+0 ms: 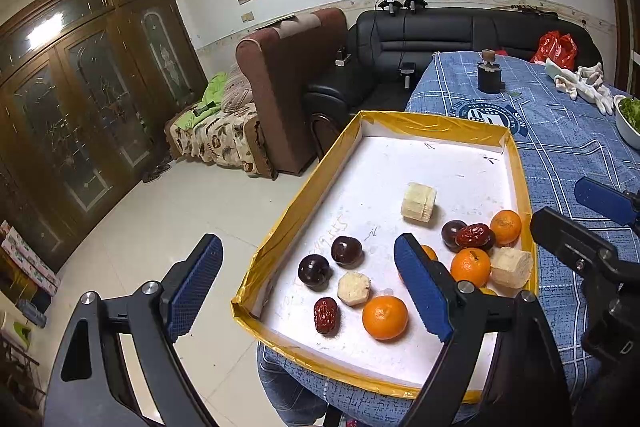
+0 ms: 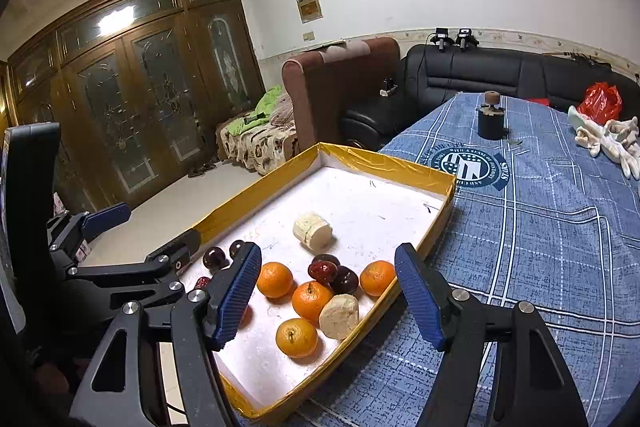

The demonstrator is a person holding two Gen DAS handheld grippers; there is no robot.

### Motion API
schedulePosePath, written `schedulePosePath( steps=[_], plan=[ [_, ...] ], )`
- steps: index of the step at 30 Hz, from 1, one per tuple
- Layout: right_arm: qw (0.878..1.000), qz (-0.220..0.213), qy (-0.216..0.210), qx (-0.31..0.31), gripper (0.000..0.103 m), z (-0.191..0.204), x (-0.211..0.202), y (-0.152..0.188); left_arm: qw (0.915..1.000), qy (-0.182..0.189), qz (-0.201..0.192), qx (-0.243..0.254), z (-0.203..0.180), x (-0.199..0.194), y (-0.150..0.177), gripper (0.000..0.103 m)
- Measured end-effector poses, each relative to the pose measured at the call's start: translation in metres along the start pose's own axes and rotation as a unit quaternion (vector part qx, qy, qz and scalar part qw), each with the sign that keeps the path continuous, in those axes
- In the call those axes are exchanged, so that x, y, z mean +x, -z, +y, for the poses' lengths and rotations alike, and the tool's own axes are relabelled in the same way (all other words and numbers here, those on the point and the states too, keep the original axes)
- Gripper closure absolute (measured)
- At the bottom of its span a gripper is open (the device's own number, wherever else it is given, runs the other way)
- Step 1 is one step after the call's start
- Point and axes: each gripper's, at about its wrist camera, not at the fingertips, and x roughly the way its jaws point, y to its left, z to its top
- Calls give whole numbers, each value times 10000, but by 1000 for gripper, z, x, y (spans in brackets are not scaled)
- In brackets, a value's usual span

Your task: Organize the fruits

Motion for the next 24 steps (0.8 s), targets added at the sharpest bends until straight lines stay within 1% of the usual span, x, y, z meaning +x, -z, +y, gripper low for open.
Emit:
schedulePosePath(
  steps=[10, 24],
  plan=[
    [9999, 161, -18, 24, 32, 2, 7, 7, 9999, 84, 93, -12, 1, 3, 2, 15],
    [9998, 155, -18, 111, 32, 2, 8, 7, 9997, 141, 170, -56, 3, 6, 2, 15]
  ],
)
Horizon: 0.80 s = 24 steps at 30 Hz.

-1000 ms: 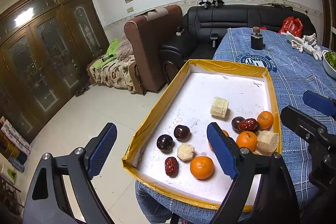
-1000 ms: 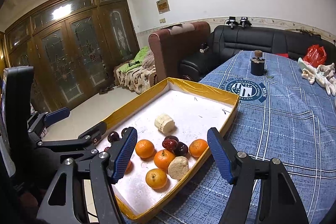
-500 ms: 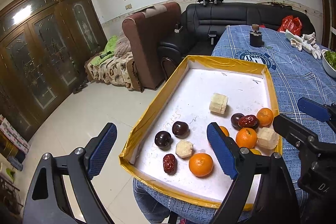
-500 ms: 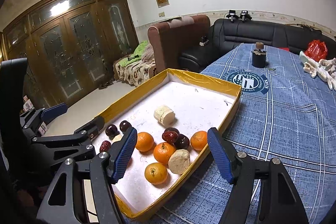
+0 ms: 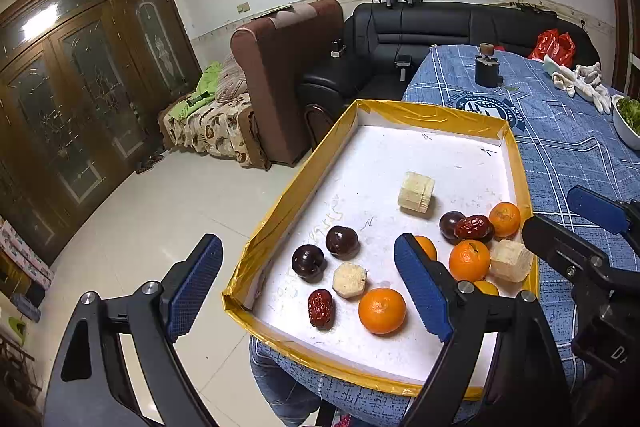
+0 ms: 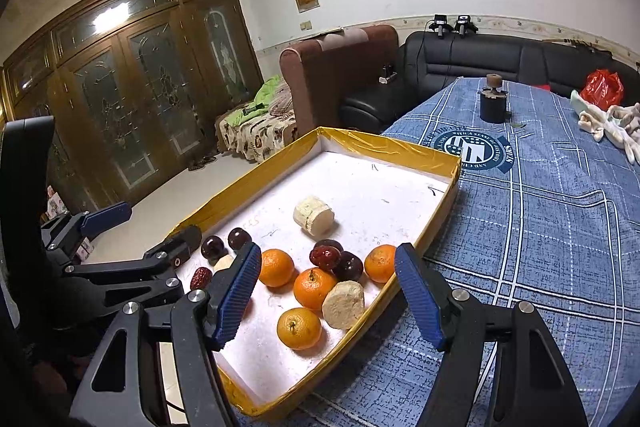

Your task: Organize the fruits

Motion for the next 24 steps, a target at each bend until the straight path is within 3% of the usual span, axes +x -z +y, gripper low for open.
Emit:
schedulePosePath(
  steps=[24],
  plan=[
    [10000, -66, -14, -56, 32, 8, -4, -2, 9999, 91, -111, -74, 4, -5, -4, 15]
  ],
)
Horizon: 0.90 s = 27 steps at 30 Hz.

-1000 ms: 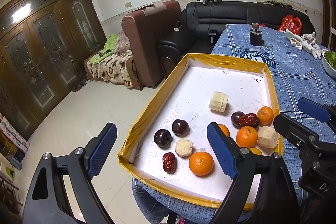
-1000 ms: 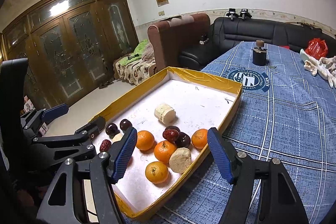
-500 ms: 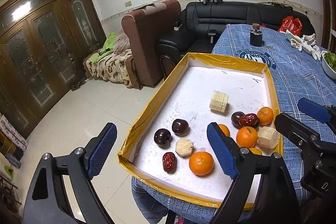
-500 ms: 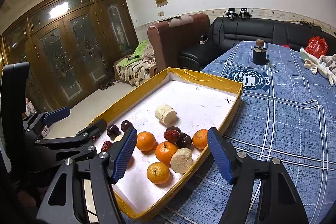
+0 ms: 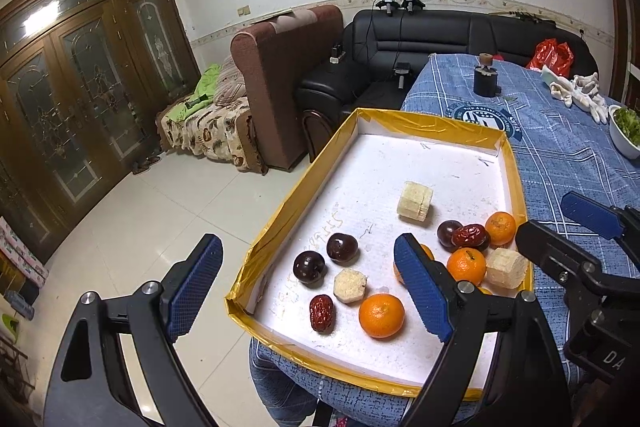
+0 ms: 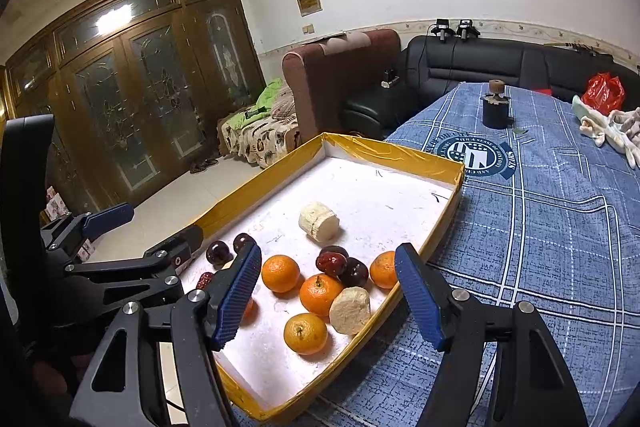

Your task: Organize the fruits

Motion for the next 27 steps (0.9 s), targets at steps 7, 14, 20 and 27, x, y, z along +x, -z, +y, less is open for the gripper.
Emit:
schedulePosePath(
  steps=[7, 14, 20, 27],
  plan=[
    [10000, -39, 25, -67, 32, 5, -2, -2, 9999, 95, -128, -10, 1, -5, 0, 15],
    [9998, -149, 89, -90, 32, 5, -6, -9, 9996, 166, -220, -91, 7, -10, 0, 15],
    [9996, -217, 132, -145, 32, 9, -10, -12, 9991, 233, -330, -127, 9, -14, -1, 15],
    [9994, -225, 136, -243, 32, 16, -10, -13, 9988, 254, -368, -189, 17, -16, 0, 15]
  ],
)
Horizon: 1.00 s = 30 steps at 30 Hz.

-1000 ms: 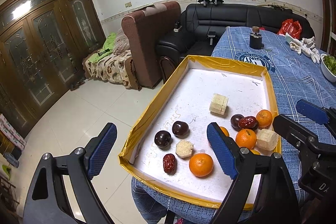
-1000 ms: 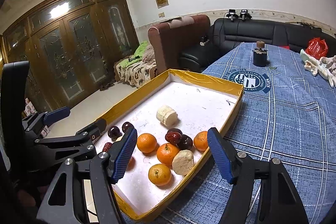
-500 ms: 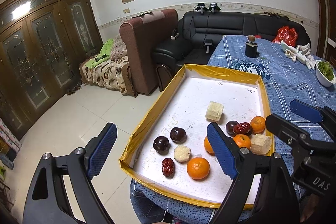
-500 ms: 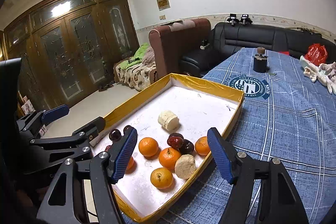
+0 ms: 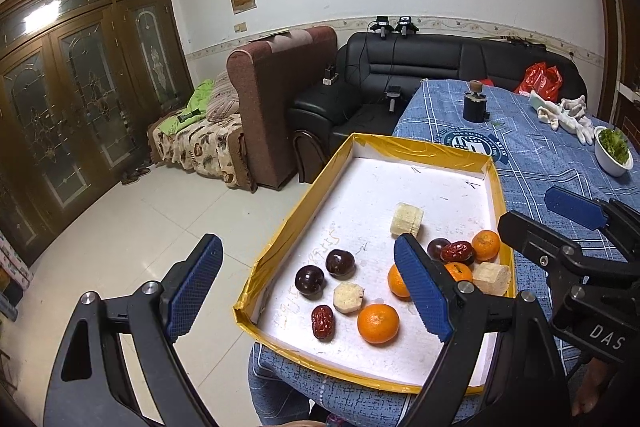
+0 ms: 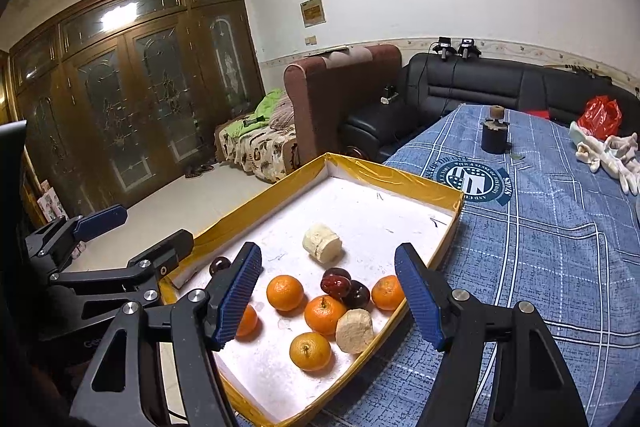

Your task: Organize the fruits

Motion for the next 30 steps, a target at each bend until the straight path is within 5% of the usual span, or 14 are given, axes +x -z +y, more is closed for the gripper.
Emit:
schedulePosePath(
  steps=[30],
  plan=[
    [9993, 133, -134, -320, 32, 38, 19, -3, 9994, 21, -117, -337, 35, 0, 4, 15]
  ],
)
